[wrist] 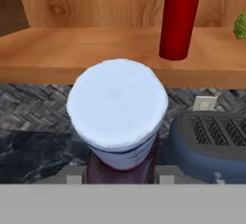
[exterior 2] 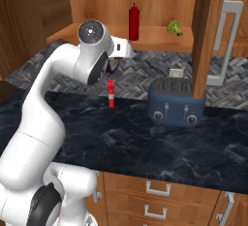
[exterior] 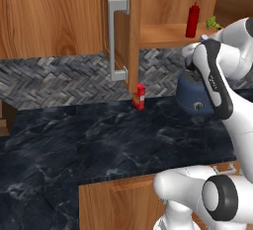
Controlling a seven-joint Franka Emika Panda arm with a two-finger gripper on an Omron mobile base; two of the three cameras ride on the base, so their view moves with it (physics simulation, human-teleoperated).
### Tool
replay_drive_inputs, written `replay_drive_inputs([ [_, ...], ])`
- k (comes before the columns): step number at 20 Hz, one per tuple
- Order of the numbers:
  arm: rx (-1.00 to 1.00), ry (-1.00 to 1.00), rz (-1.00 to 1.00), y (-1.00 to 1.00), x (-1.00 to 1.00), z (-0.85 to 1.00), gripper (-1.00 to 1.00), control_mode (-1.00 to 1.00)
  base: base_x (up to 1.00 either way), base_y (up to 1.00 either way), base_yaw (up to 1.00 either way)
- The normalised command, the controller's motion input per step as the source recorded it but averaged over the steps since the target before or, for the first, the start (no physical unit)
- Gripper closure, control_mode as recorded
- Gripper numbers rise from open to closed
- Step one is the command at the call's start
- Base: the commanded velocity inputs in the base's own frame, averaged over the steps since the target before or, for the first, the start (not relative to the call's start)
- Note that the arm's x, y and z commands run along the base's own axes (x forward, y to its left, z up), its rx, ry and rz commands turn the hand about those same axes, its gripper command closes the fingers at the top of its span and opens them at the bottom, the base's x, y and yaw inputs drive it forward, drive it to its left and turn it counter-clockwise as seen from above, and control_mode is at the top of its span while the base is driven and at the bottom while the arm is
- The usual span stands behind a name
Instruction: Pick the condiment bottle and ketchup from the counter and place them in the cabinet.
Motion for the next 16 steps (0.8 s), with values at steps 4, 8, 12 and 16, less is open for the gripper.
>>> replay_drive_inputs([
  [4,-0.07,-0.12,0.09,0.21,-0.01,0.56,1.0,-1.0,0.0,0.0,0.0],
  [8,-0.01,-0.11,0.08,0.21,0.0,0.4,1.0,-1.0,0.0,0.0,0.0],
  [12,0.0,-0.08,0.09,0.22,0.0,0.22,1.0,-1.0,0.0,0.0,0.0],
  [16,0.0,-0.04,0.09,0.31,0.01,0.03,1.0,-1.0,0.0,0.0,0.0],
])
